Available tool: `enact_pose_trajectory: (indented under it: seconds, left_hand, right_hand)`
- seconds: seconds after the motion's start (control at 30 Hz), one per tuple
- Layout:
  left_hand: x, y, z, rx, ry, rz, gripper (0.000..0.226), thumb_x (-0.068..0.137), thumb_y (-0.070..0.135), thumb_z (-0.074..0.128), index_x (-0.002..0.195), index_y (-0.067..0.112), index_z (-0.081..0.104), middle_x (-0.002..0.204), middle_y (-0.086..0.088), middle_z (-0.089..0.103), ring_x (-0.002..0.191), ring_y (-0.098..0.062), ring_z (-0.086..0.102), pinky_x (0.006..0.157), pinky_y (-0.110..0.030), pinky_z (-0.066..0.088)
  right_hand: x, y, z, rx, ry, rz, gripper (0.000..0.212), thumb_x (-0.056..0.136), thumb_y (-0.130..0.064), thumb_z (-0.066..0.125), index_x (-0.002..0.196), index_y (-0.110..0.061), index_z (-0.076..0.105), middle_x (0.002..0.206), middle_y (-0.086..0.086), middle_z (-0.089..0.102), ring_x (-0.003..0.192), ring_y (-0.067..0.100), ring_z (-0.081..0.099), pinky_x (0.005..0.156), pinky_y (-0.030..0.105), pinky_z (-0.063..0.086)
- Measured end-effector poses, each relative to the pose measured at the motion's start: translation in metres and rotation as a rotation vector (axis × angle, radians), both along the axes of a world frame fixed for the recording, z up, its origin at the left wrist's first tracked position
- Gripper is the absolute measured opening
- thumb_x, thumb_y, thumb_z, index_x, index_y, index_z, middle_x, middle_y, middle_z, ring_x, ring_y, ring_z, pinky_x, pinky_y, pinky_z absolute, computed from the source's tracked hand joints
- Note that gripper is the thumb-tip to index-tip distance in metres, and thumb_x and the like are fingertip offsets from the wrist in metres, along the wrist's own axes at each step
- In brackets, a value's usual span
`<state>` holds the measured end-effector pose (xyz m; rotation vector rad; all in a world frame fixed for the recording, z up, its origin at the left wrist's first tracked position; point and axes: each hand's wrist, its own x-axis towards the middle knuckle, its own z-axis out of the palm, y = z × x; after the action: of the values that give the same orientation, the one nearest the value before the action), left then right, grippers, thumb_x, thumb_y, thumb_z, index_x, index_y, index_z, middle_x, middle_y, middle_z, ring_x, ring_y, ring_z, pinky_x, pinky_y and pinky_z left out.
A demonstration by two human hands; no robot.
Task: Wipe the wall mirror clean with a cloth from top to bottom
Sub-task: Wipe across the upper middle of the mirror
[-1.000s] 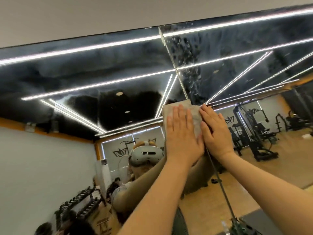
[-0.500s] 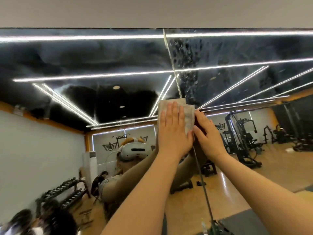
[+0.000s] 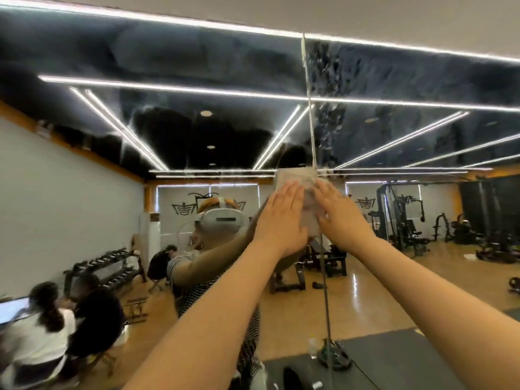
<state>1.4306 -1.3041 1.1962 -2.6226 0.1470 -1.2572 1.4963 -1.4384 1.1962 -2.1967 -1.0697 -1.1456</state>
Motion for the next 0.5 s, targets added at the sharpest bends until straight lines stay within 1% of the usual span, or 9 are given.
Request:
enact_pose_trajectory:
  seconds: [0.07,0.13,0.2,0.23,0.27,0.3,0.37,0.43,0.5]
  left_hand:
    - [-0.013,0.020,-0.012,0.047,-0.043,0.023,0.071,0.098,0.029,0.040,0.155,0.012,0.001,0.163,-0.007,-0.005,0.149,-0.018,-0.009,0.115,-0.032,-0.015]
    - [-0.027,0.047,-0.024,0.103,-0.107,0.059,0.065,0.097,0.030,0.035,0.155,0.010,0.012,0.163,-0.009,0.006,0.150,-0.021,-0.001,0.115,-0.036,-0.014]
    - [-0.046,0.077,-0.034,0.149,-0.183,0.127,0.065,0.089,0.032,0.034,0.150,0.008,0.030,0.158,-0.013,0.025,0.147,-0.024,0.015,0.116,-0.046,0.001]
    - [-0.055,0.092,-0.038,0.156,-0.227,0.153,0.066,0.086,0.032,0.034,0.147,0.007,0.035,0.154,-0.015,0.032,0.145,-0.025,0.021,0.117,-0.048,0.007]
    - [-0.065,0.107,-0.043,0.143,-0.255,0.167,0.066,0.084,0.032,0.035,0.145,0.006,0.036,0.153,-0.016,0.035,0.143,-0.026,0.023,0.120,-0.046,0.008]
    - [-0.075,0.122,-0.049,0.123,-0.281,0.178,0.066,0.084,0.031,0.036,0.144,0.005,0.036,0.152,-0.017,0.035,0.142,-0.027,0.021,0.122,-0.041,0.003]
    - [-0.097,0.150,-0.061,0.088,-0.326,0.222,0.068,0.083,0.030,0.035,0.146,0.004,0.032,0.154,-0.016,0.030,0.142,-0.027,0.017,0.119,-0.035,-0.005]
    - [-0.113,0.175,-0.073,0.074,-0.331,0.290,0.071,0.083,0.032,0.035,0.148,0.004,0.026,0.155,-0.016,0.026,0.143,-0.028,0.015,0.120,-0.038,-0.003]
    - [-0.121,0.197,-0.081,0.023,-0.316,0.368,0.074,0.084,0.036,0.034,0.150,0.004,0.021,0.156,-0.018,0.021,0.144,-0.030,0.012,0.120,-0.047,0.007]
  right_hand:
    - [-0.010,0.014,-0.004,-0.168,0.075,-0.084,0.063,0.102,-0.025,0.039,0.155,-0.017,0.007,0.163,0.002,-0.004,0.150,0.020,-0.004,0.120,0.052,0.007]
    - [-0.019,0.025,-0.006,-0.161,0.032,-0.210,0.062,0.104,-0.032,0.033,0.155,-0.014,0.003,0.163,0.005,-0.010,0.149,0.022,-0.011,0.119,0.053,-0.003]
    - [-0.022,0.032,-0.009,-0.121,-0.025,-0.294,0.064,0.104,-0.034,0.030,0.155,-0.012,-0.001,0.162,0.006,-0.013,0.148,0.023,-0.015,0.116,0.050,-0.011]
    - [-0.024,0.034,-0.010,-0.114,-0.048,-0.304,0.064,0.104,-0.035,0.029,0.155,-0.012,-0.004,0.162,0.006,-0.014,0.148,0.023,-0.016,0.114,0.048,-0.014]
    - [-0.023,0.037,-0.011,-0.116,-0.064,-0.294,0.064,0.104,-0.035,0.029,0.155,-0.013,-0.005,0.162,0.006,-0.014,0.148,0.023,-0.016,0.113,0.046,-0.015]
    - [-0.023,0.040,-0.011,-0.116,-0.071,-0.273,0.065,0.104,-0.035,0.029,0.154,-0.012,-0.005,0.162,0.006,-0.015,0.148,0.023,-0.016,0.112,0.043,-0.016]
    - [-0.019,0.046,-0.011,-0.084,-0.071,-0.205,0.066,0.104,-0.035,0.031,0.154,-0.011,-0.006,0.161,0.008,-0.015,0.148,0.024,-0.015,0.112,0.038,-0.015]
    - [-0.014,0.052,-0.009,-0.025,-0.061,-0.147,0.067,0.104,-0.036,0.030,0.153,-0.012,-0.009,0.161,0.008,-0.014,0.146,0.020,-0.016,0.112,0.033,-0.016]
    - [-0.013,0.065,-0.007,0.032,-0.058,-0.136,0.067,0.104,-0.040,0.027,0.152,-0.013,-0.011,0.161,0.008,-0.015,0.143,0.016,-0.020,0.111,0.032,-0.018]
